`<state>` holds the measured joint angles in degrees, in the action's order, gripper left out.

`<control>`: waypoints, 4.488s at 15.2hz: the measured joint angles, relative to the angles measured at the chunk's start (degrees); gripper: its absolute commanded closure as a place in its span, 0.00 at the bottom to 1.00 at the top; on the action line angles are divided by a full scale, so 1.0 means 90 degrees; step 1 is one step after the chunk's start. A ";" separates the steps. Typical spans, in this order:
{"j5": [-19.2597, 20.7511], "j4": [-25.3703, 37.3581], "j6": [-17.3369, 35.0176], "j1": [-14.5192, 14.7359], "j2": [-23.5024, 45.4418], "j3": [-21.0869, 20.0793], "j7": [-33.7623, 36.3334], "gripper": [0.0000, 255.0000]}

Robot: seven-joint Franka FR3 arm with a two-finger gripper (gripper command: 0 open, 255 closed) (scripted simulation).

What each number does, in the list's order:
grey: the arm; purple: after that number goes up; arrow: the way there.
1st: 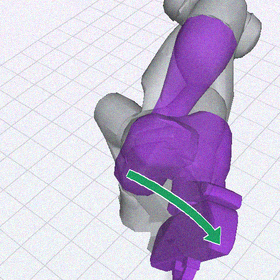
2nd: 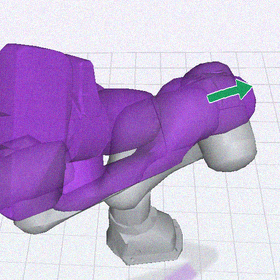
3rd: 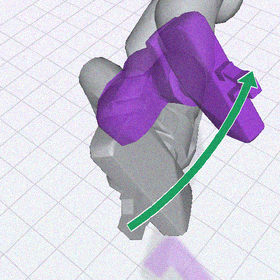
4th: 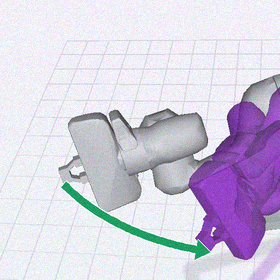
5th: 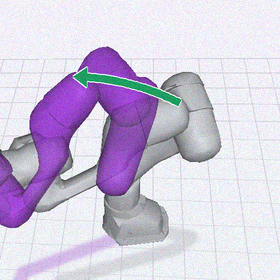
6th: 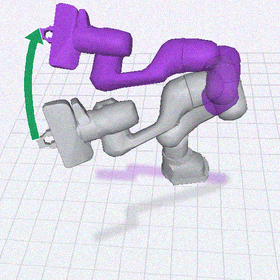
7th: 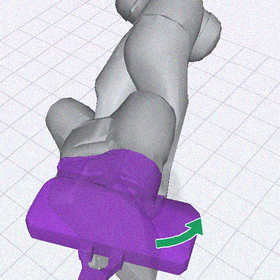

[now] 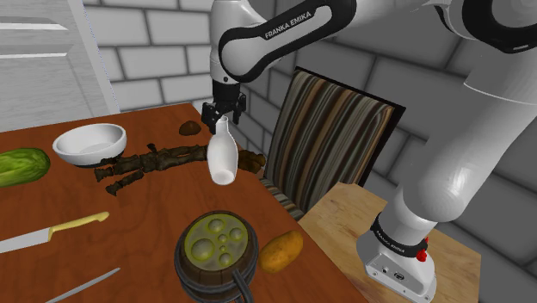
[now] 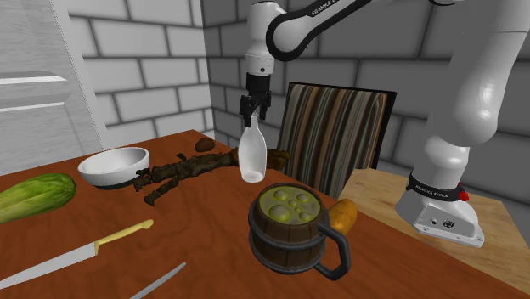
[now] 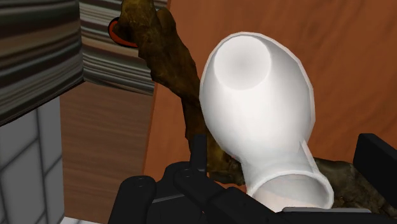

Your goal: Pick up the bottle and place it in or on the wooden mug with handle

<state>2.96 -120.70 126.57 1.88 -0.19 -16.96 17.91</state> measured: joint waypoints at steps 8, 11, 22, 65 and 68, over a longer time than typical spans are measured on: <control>0.0011 -0.0051 0.0067 0.0009 0.0015 -0.0009 0.0027 1.00; 0.0012 -0.0048 0.0068 0.0008 0.0012 -0.0008 0.0026 1.00; -0.0039 0.0190 -0.0274 0.0008 -0.0089 -0.0008 -0.0015 1.00; -0.0303 0.2895 -0.3737 0.0242 -0.0875 -0.0250 0.0298 1.00; -0.0383 0.2847 -0.3929 0.0382 -0.1125 -0.0420 0.0601 1.00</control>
<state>-0.49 -95.08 91.20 5.31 -10.31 -20.74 23.31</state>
